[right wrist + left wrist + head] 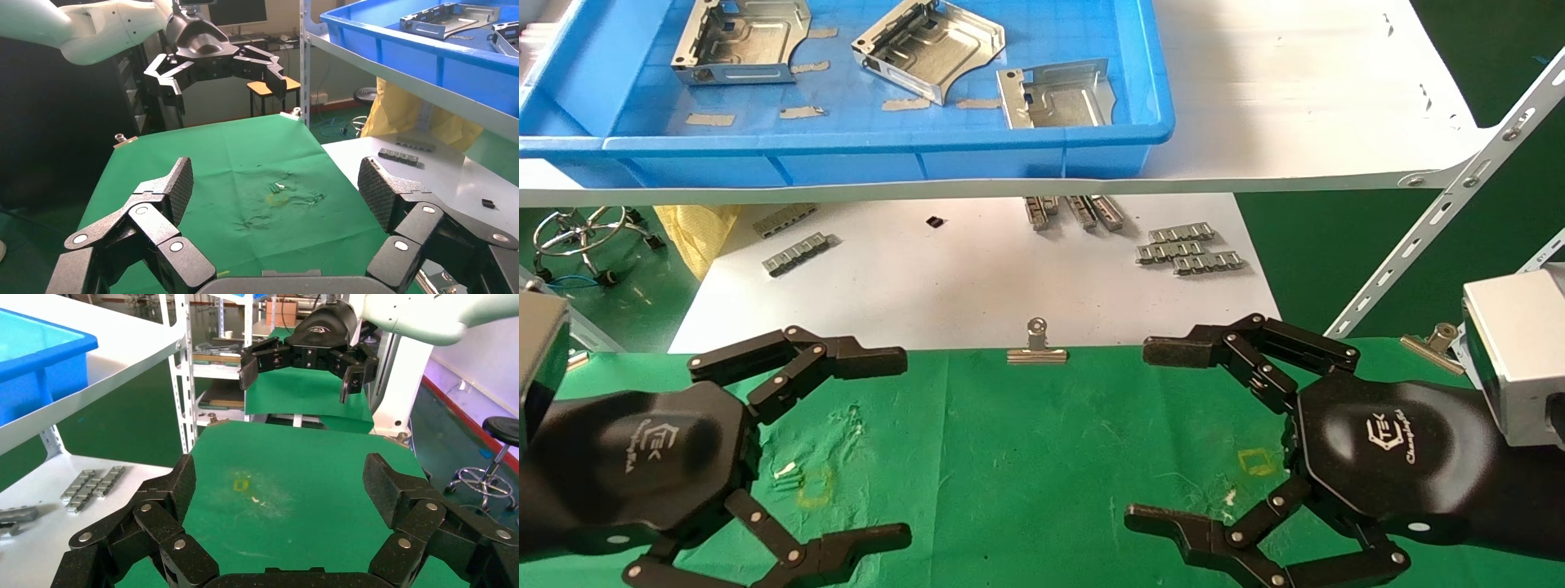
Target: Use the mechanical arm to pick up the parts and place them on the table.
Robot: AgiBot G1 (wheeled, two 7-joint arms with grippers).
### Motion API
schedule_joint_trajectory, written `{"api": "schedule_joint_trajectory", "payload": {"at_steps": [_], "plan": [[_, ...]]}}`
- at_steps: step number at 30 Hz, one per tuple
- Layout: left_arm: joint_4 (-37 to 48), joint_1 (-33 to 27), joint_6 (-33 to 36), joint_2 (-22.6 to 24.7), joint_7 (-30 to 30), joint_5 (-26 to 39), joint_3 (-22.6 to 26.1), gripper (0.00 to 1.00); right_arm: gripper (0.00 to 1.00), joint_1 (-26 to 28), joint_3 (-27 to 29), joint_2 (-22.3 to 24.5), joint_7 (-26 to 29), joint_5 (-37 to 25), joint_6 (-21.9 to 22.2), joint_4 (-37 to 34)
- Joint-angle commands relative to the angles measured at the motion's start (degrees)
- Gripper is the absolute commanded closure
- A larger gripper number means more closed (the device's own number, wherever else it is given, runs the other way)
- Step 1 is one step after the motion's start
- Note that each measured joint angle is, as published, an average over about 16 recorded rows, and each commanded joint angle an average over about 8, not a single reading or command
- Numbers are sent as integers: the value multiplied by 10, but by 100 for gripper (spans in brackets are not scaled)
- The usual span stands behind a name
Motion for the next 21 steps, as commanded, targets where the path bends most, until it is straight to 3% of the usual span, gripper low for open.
{"api": "schedule_joint_trajectory", "payload": {"at_steps": [1,17,21], "plan": [[0,0,0,0,0,0,0,0,0,0,0,0,0,0,0,0],[0,0,0,0,0,0,0,0,0,0,0,0,0,0,0,0],[0,0,0,0,0,0,0,0,50,0,0,0,0,0,0,0]]}}
